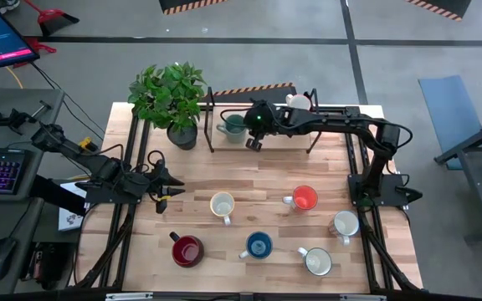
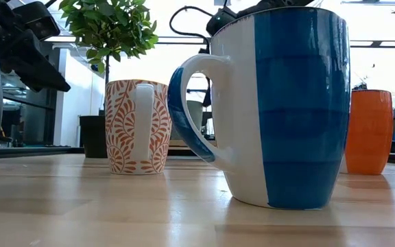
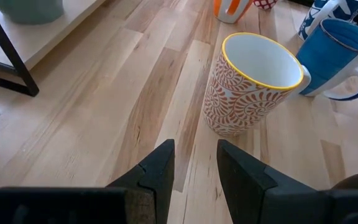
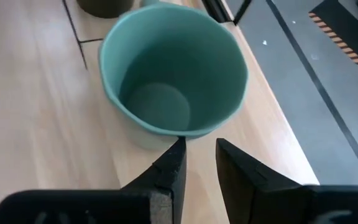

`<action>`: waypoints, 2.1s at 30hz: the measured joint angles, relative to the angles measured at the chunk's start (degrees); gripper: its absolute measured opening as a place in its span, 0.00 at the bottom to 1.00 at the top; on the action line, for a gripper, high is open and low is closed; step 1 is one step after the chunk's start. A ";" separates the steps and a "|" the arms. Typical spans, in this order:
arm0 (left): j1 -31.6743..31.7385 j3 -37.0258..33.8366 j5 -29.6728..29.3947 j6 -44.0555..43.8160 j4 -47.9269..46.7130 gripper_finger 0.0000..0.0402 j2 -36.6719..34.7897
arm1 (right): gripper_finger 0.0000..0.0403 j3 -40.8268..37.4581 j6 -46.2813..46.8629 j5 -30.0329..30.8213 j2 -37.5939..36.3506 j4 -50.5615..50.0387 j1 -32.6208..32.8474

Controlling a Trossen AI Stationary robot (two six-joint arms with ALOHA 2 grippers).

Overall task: Place coffee mugs
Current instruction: Put the light green mug on the shelf

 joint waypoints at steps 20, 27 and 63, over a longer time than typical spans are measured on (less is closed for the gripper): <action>0.00 0.00 1.49 0.01 0.01 0.27 0.00 | 0.18 0.00 1.21 5.87 0.04 2.82 1.91; -0.01 0.00 1.51 0.02 0.00 0.27 0.00 | 0.18 0.00 1.27 4.89 0.09 3.32 1.82; 0.00 -0.02 1.49 1.50 0.04 0.27 -0.01 | 0.18 -0.09 4.22 2.41 7.46 7.52 1.77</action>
